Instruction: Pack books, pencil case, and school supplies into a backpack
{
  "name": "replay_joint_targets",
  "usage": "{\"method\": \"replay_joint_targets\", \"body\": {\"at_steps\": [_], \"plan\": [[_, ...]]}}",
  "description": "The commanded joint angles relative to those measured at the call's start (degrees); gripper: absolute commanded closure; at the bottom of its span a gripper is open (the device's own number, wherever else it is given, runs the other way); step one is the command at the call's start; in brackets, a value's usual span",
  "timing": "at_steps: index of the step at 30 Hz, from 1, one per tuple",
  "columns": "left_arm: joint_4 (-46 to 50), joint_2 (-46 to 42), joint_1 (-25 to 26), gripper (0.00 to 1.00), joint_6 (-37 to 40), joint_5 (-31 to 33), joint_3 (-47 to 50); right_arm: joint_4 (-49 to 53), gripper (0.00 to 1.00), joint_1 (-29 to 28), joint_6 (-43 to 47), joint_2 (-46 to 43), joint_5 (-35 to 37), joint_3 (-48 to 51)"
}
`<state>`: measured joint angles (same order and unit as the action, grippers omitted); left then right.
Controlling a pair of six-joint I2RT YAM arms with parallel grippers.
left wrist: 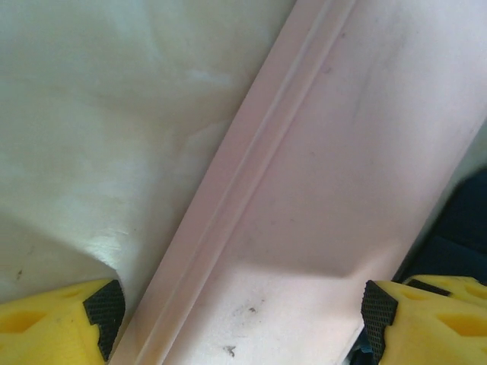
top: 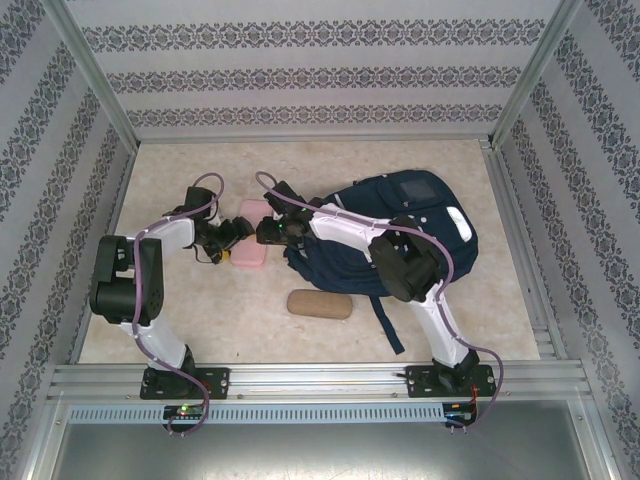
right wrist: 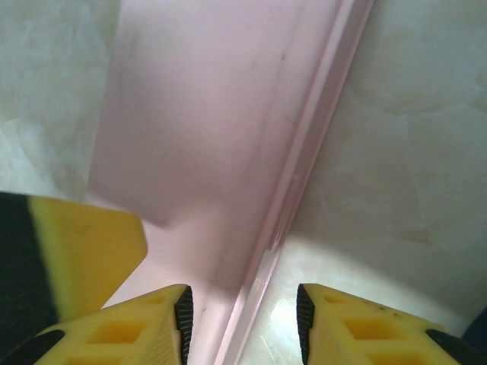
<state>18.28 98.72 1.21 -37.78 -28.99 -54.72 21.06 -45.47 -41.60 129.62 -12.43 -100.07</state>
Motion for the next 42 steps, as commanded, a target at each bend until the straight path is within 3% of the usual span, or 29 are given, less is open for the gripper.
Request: {"method": "replay_joint_targets", "body": {"at_steps": [1, 14, 21, 29, 33, 37, 42], "plan": [[-6.29, 1.13, 0.9, 0.16, -1.6, -9.54, 2.73, 0.85, 0.59, -0.23, -2.66, 3.73, -2.02, -0.66], [-26.14, -1.94, 0.9, 0.19, -11.66, -26.55, 9.17, -1.73, 0.65, 0.81, -5.44, 5.82, -8.57, -0.05], [-34.17, -5.93, 0.81, 0.22, -16.3, -29.53, 12.43, -3.54, 0.66, 1.9, -5.25, 4.04, -9.02, 2.23], [-35.23, -7.29, 0.55, 0.23, -16.66, -27.01, 13.57, -4.16, 0.67, 2.49, -5.15, 2.92, -9.02, 3.68], [-40.4, -8.79, -0.16, 0.23, -20.3, -24.99, 15.45, -4.29, 0.67, 2.49, -5.24, 2.65, -9.03, 4.1], [-38.86, -10.88, -0.16, 0.23, -19.51, -22.0, 15.73, -4.22, 0.67, 2.49, -5.24, 2.5, -9.17, 4.05], [-30.21, -11.81, -0.16, 0.27, -14.74, -17.87, 14.79, -4.18, 0.67, 2.49, -5.23, 2.39, -9.15, 3.98]]}}
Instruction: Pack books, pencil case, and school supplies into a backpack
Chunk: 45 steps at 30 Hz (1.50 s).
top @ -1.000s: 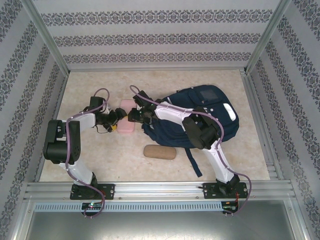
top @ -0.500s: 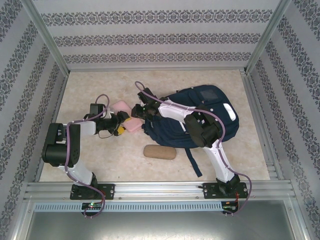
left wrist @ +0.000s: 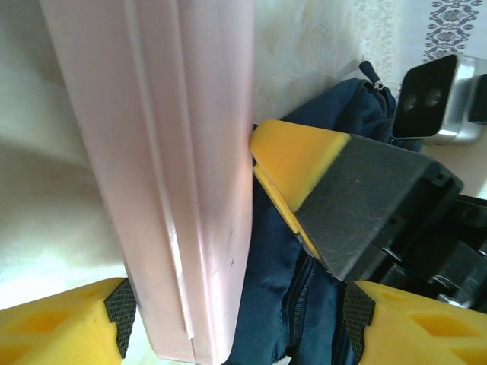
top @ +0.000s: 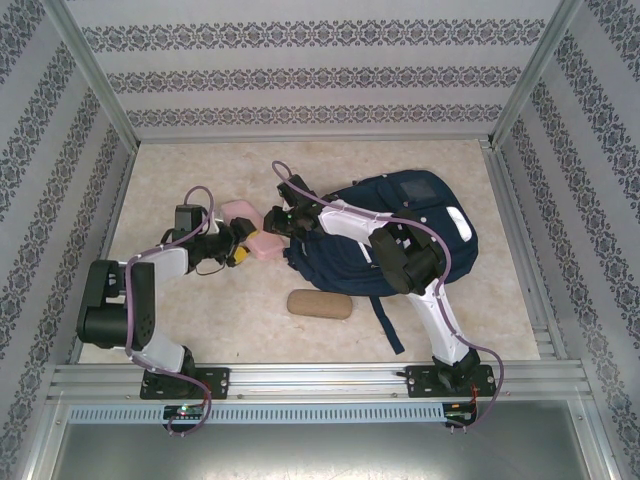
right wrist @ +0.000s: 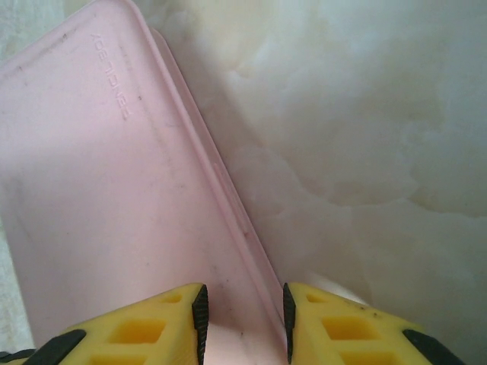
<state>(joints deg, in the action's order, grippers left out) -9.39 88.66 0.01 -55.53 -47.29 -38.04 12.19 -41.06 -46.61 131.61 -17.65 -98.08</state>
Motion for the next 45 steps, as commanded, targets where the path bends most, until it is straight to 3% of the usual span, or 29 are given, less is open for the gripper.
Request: {"method": "replay_joint_targets", "body": {"at_steps": [1, 4, 13, 17, 20, 22, 29, 38, 42, 45], "plan": [[-1.59, -1.73, 1.04, 0.27, 3.67, 1.15, -1.81, 4.72, 0.67, -1.92, -0.24, 0.4, -4.05, 1.86], [-0.95, -0.6, 1.08, 0.28, 4.41, 2.63, -1.62, 4.74, 0.67, -1.93, -0.17, 0.46, -4.15, 1.78], [-4.41, 5.38, 3.73, 0.44, 2.89, 5.99, -3.29, 4.7, 0.67, -2.09, -0.06, -0.07, -4.23, 2.11], [-4.14, 6.0, 4.3, 0.56, 2.61, 6.8, -3.93, 4.77, 0.67, -2.08, -0.08, -0.52, -4.11, 2.36], [-0.53, 4.33, 4.27, 0.76, 4.59, 8.11, -4.27, 5.15, 0.66, -1.87, 0.59, -2.18, -3.02, 2.72], [2.18, 3.19, 4.25, 0.82, 6.21, 8.7, -4.57, 6.07, 0.64, -1.57, 1.67, -4.28, -1.67, 2.58], [6.71, -0.86, 4.21, 0.82, 8.06, 8.99, -5.53, 16.61, 0.56, -0.96, 10.27, -13.55, 5.44, 0.51], [11.42, -5.45, 4.3, 0.8, 8.78, 6.55, -8.78, 31.8, 0.52, 0.68, 24.09, -25.64, 21.63, 6.38], [12.23, -7.35, 4.46, 0.79, 8.46, 5.67, -8.98, 36.04, 0.5, 1.08, 28.82, -27.66, 27.92, 8.2], [12.63, -8.15, 4.64, 0.78, 8.45, 5.4, -8.75, 37.03, 0.5, 1.63, 30.71, -27.31, 28.37, 9.51]]}}
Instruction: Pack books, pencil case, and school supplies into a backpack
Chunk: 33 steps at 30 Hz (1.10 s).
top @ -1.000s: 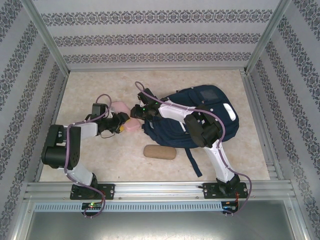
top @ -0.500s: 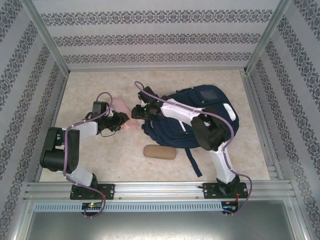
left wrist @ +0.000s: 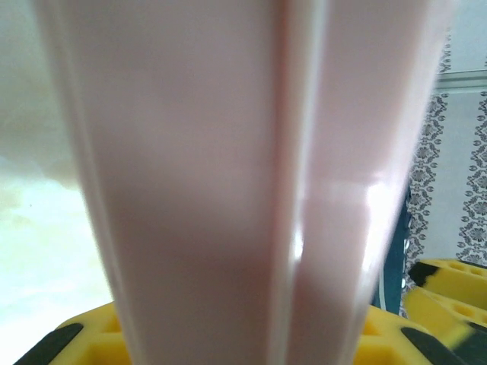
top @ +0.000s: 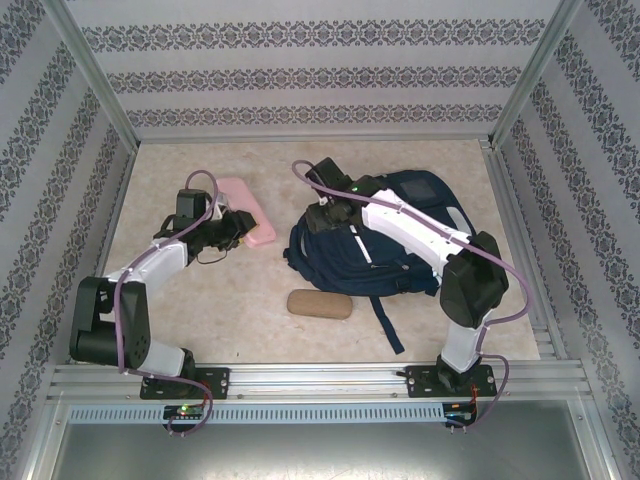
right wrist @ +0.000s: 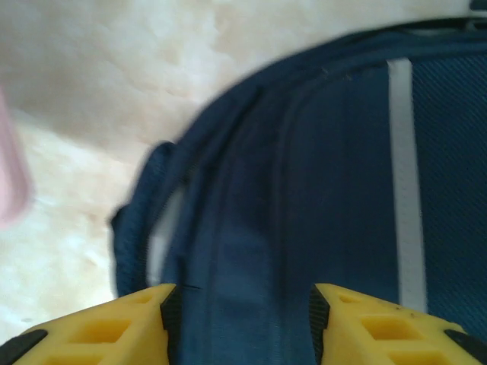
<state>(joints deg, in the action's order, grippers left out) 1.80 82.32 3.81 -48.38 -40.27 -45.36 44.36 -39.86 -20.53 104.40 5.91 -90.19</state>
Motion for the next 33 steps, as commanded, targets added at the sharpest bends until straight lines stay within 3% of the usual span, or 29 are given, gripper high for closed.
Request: {"method": "replay_joint_targets", "body": {"at_steps": [1, 6, 8, 13, 21, 33], "plan": [[1.61, -1.98, 0.92, 0.79, 1.33, -1.81, -1.33, 4.91, 0.5, 0.58, 5.25, 0.24, 4.32, 1.94], [2.23, -3.67, 1.18, 0.78, 1.45, -2.18, -1.31, 5.38, 0.54, 0.78, 5.86, 2.34, 6.66, 2.3], [2.61, -4.14, 1.33, 0.78, 1.39, -2.31, -1.56, 5.57, 0.6, 0.85, 6.0, 3.21, 7.23, 2.08], [2.81, -4.49, 3.02, 0.78, 0.92, -2.04, -2.46, 4.12, 1.0, 1.16, 6.21, 0.9, 7.68, 2.52], [-0.96, -2.15, 11.01, 0.78, -2.72, 0.53, -4.85, 3.64, 1.0, 5.71, 7.08, -9.21, 8.11, -0.19], [-13.43, 11.46, 25.31, 0.78, -10.77, 2.73, -11.18, 0.28, 1.0, 16.34, 3.86, -21.51, -2.18, -1.27]]}}
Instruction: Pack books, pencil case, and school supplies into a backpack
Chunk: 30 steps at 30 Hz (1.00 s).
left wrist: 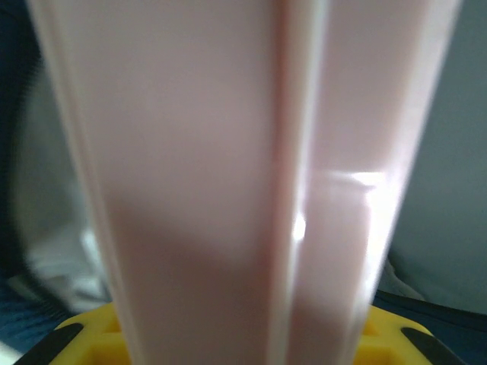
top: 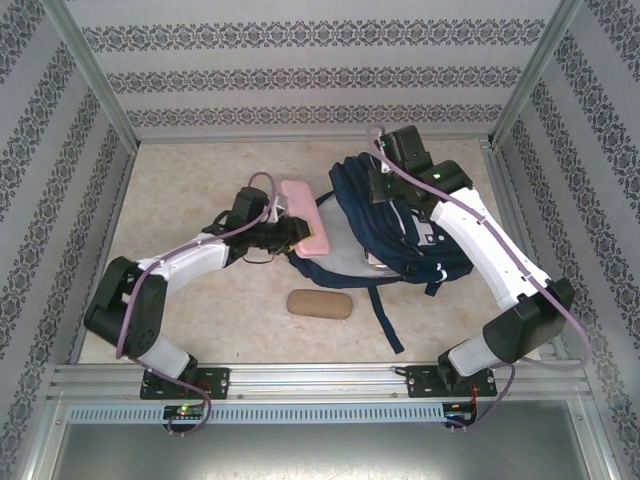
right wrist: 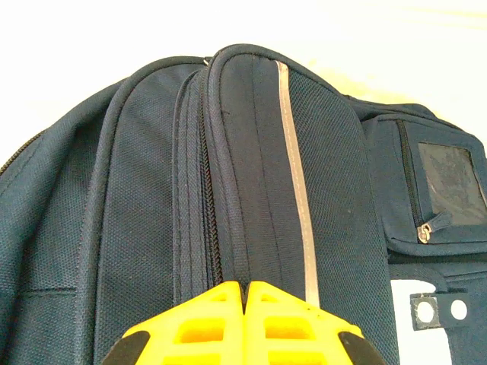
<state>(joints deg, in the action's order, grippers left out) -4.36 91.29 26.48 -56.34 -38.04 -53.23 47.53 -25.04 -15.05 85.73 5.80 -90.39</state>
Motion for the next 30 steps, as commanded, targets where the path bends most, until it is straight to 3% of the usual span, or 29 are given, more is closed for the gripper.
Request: {"method": "replay_joint_targets", "body": {"at_steps": [1, 8, 12, 15, 19, 22, 25, 30], "plan": [[-8.09, 4.21, 3.95, 0.78, -3.19, 0.55, -4.43, -3.28, 1.0, 2.05, -2.3, -3.54, -2.81, -0.76], [-9.34, 16.26, 8.72, 0.79, -5.56, 2.19, -12.49, -4.5, 1.0, 2.99, -4.23, -5.57, -5.51, 1.59], [1.46, 21.26, 10.03, 0.79, -3.57, 4.31, -17.56, -4.64, 1.0, 3.23, -4.37, -6.08, -5.54, 2.21], [3.48, 22.5, 10.67, 0.75, -3.54, 4.59, -17.41, -4.78, 1.0, 3.47, -4.36, -6.59, -5.5, 2.84], [5.65, 23.97, 11.29, 0.63, -1.87, 3.12, -19.22, -5.37, 1.0, 3.99, -4.59, -6.9, -5.88, 4.1], [9.03, 24.17, 11.31, 0.38, -0.31, 3.28, -21.17, -5.55, 1.0, 4.12, -4.98, -6.72, -6.52, 4.44], [14.94, 21.46, 11.33, 0.22, 3.64, 6.73, -22.67, -5.78, 1.0, 4.2, -5.07, -6.72, -6.59, 4.98], [25.35, 16.25, 11.31, 0.11, 11.35, 11.85, -25.15, -6.26, 1.0, 4.47, -5.07, -6.78, -6.85, 6.55]]}}
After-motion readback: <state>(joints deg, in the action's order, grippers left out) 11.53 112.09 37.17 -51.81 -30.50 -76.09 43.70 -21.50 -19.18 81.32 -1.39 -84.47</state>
